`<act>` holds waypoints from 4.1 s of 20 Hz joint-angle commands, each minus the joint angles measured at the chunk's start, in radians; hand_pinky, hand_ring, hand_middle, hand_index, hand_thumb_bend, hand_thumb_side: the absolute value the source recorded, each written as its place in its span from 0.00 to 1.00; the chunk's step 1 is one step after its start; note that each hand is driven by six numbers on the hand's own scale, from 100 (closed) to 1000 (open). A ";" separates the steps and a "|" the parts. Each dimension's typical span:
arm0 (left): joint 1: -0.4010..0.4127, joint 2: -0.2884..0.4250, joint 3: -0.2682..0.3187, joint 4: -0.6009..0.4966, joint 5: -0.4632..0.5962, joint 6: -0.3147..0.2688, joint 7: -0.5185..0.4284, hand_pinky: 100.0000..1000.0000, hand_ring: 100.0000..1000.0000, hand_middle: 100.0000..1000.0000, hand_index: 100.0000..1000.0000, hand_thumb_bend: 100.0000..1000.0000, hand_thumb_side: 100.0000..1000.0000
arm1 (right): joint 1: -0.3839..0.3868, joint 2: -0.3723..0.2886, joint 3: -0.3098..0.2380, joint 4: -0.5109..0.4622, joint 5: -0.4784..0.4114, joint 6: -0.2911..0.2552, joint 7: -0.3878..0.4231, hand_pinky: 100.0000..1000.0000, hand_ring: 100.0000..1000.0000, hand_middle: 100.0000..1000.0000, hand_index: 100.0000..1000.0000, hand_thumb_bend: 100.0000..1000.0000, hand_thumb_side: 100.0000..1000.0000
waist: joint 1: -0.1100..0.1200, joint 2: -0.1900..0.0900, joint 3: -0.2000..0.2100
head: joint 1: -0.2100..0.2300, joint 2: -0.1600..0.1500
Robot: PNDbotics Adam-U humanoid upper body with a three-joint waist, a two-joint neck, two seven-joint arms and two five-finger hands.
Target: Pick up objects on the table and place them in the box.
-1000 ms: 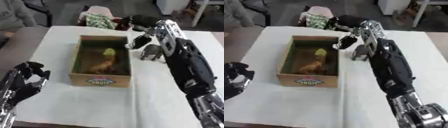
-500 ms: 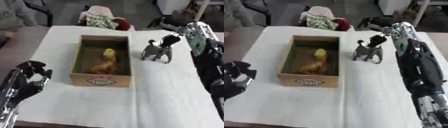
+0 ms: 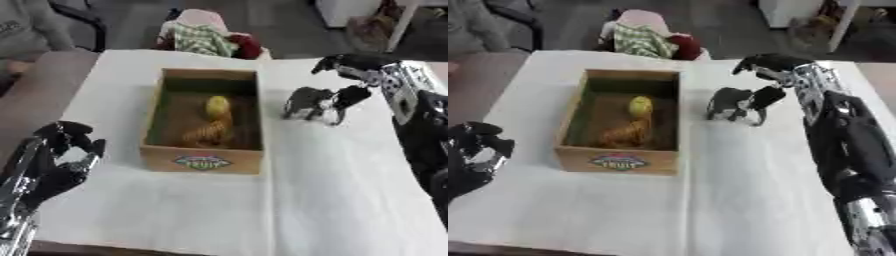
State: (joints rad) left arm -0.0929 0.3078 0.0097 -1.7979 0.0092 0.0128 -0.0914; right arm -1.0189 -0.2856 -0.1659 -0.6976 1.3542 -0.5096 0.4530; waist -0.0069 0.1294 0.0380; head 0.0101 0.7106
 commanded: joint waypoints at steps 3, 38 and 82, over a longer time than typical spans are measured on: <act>-0.010 0.017 0.010 -0.017 -0.001 -0.003 0.004 0.72 0.44 0.39 0.59 0.24 0.00 | -0.007 -0.008 -0.004 0.023 0.044 0.012 -0.002 0.80 0.89 0.89 0.91 0.26 0.48 | 0.005 -0.011 0.001 | 0.002 -0.010; -0.005 0.018 0.004 -0.015 0.003 -0.002 -0.001 0.72 0.44 0.39 0.59 0.24 0.00 | -0.081 0.118 0.028 -0.178 -0.141 -0.080 -0.126 0.26 0.15 0.26 0.42 0.00 0.19 | 0.009 -0.023 -0.004 | -0.007 -0.002; -0.019 0.017 -0.004 -0.017 0.005 -0.003 -0.020 0.72 0.44 0.39 0.59 0.24 0.00 | -0.090 0.305 0.102 -0.136 -0.158 -0.224 0.271 0.90 0.95 0.96 1.00 0.33 0.54 | 0.008 -0.016 0.035 | -0.026 -0.015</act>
State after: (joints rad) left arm -0.1046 0.3078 0.0025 -1.7981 0.0134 0.0124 -0.1094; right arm -1.0827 0.0320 -0.0696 -0.8215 1.1724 -0.5798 0.5786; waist -0.0022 0.1284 0.0712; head -0.0186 0.7025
